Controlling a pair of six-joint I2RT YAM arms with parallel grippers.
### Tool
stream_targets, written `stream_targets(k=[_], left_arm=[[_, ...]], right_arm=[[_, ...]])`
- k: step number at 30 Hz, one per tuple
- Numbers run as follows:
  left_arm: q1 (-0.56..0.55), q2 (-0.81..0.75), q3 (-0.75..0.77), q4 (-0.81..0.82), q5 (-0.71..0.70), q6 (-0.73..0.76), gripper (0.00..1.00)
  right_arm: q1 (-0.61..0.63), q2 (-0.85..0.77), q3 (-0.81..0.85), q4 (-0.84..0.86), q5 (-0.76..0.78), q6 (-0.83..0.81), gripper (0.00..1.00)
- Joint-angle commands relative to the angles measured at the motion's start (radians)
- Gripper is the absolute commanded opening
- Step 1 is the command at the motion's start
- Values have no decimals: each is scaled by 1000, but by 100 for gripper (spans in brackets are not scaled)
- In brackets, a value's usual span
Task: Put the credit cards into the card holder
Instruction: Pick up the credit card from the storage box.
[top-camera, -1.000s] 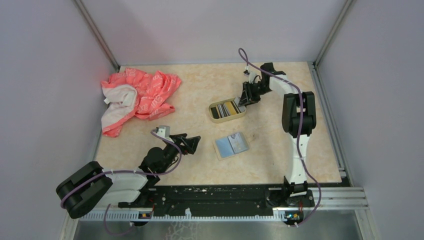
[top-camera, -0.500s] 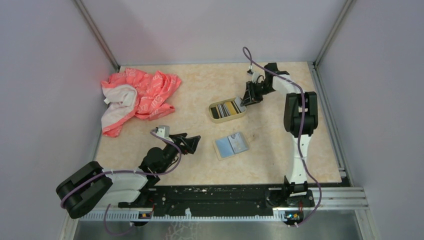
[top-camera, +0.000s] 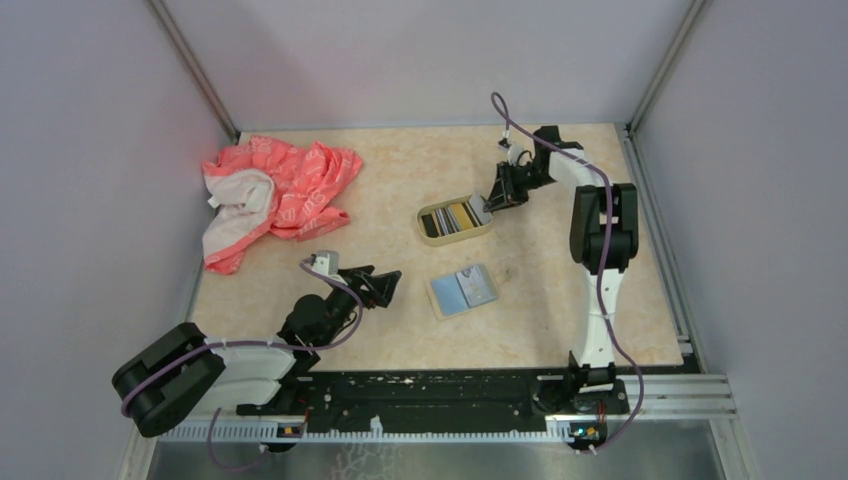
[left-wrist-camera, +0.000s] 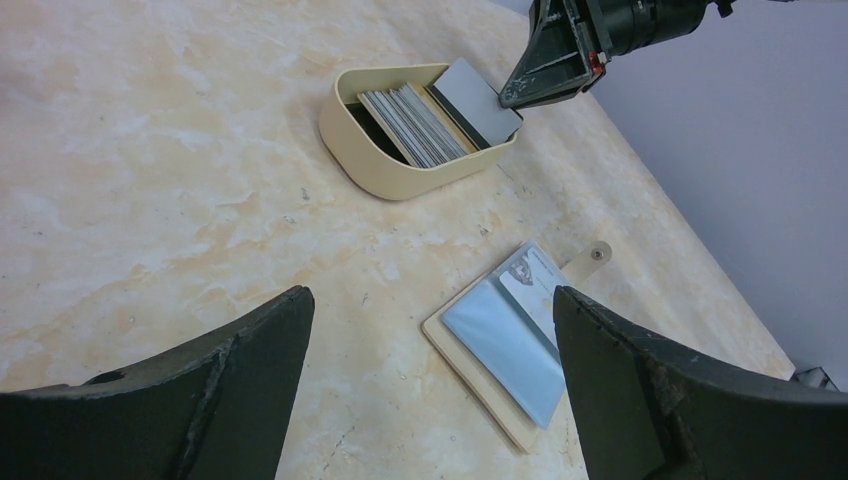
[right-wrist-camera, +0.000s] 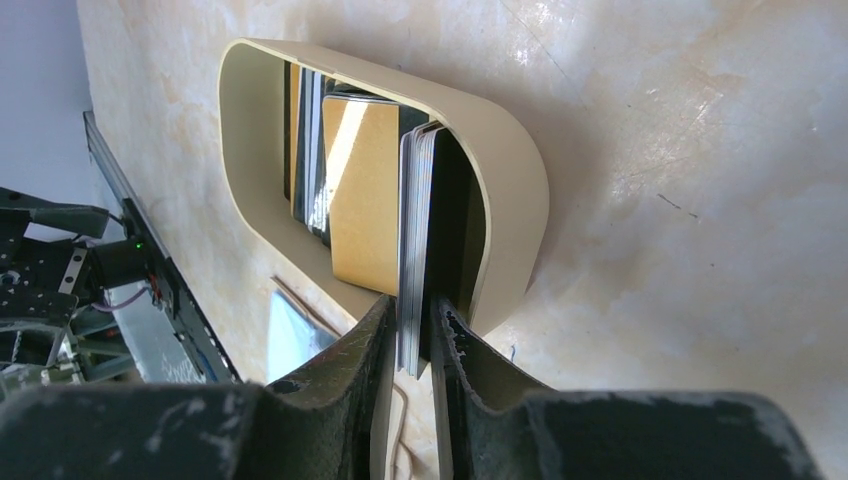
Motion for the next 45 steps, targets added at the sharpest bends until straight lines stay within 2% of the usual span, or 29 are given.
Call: stream_targets(k=[1,13,37,45], left_arm=[[5,-4,-82,45,7,-10,95],[5,-4,-84,48,7,-10,95],[5,-2,-82,49,9,-10,95],[5,-3,-84,50,9,-10,95]], right_arm=[[-13,-10,32,-1,-39,-15,19],[-21,-11,33,-15,-59,-25,9],[-33,3,39,-35,-87,-36,18],[-34,3,41,-37,-89,-37,17]])
